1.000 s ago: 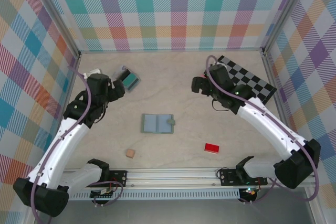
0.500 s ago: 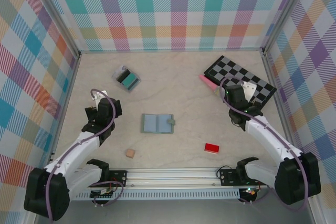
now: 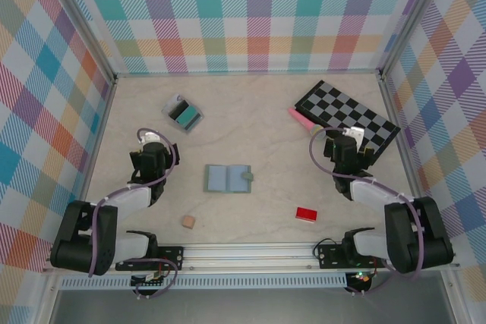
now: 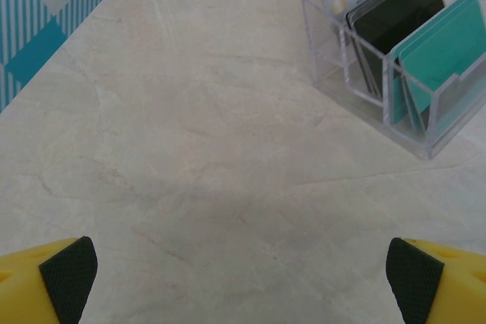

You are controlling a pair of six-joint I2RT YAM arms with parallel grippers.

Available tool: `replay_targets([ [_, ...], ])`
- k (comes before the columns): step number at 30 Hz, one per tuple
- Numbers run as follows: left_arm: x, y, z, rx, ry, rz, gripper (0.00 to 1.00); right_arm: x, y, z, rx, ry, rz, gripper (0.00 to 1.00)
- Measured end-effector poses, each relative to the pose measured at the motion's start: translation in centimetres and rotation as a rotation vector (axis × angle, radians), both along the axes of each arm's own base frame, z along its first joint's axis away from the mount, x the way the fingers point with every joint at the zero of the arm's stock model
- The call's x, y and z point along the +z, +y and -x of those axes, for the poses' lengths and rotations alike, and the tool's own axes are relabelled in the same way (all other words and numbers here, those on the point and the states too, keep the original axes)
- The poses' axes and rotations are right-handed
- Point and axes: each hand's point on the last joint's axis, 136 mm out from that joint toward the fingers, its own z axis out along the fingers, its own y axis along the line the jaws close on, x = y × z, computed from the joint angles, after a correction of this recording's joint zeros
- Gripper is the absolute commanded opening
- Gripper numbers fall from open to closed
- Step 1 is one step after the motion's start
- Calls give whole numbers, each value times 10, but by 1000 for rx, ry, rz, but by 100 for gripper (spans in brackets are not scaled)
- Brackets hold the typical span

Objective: Take the credit cards out of the card holder

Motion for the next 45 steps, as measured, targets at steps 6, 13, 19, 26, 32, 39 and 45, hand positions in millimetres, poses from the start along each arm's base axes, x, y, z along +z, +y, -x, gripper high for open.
replay_targets([
  [6,3,-16,-20,-106,-65,39,100,2,15,-24,186,-53,-52,100],
  [13,-10,-24,-30,-168,-93,82,100,-7,46,-39,373,-84,-103,100],
  [19,-24,-32,-33,-209,-70,99,100,-13,54,-41,445,-99,-130,100],
  [26,-19,-34,-44,-215,-71,103,100,-14,55,-43,472,-101,-154,100],
  [32,-15,-32,-48,-211,-76,103,100,-11,44,-48,434,-106,-171,100],
  [39,-19,-33,-47,-222,-59,114,100,-11,44,-48,433,-106,-174,100],
  [45,-21,-33,-46,-231,-50,121,100,-11,44,-48,433,-106,-174,100],
])
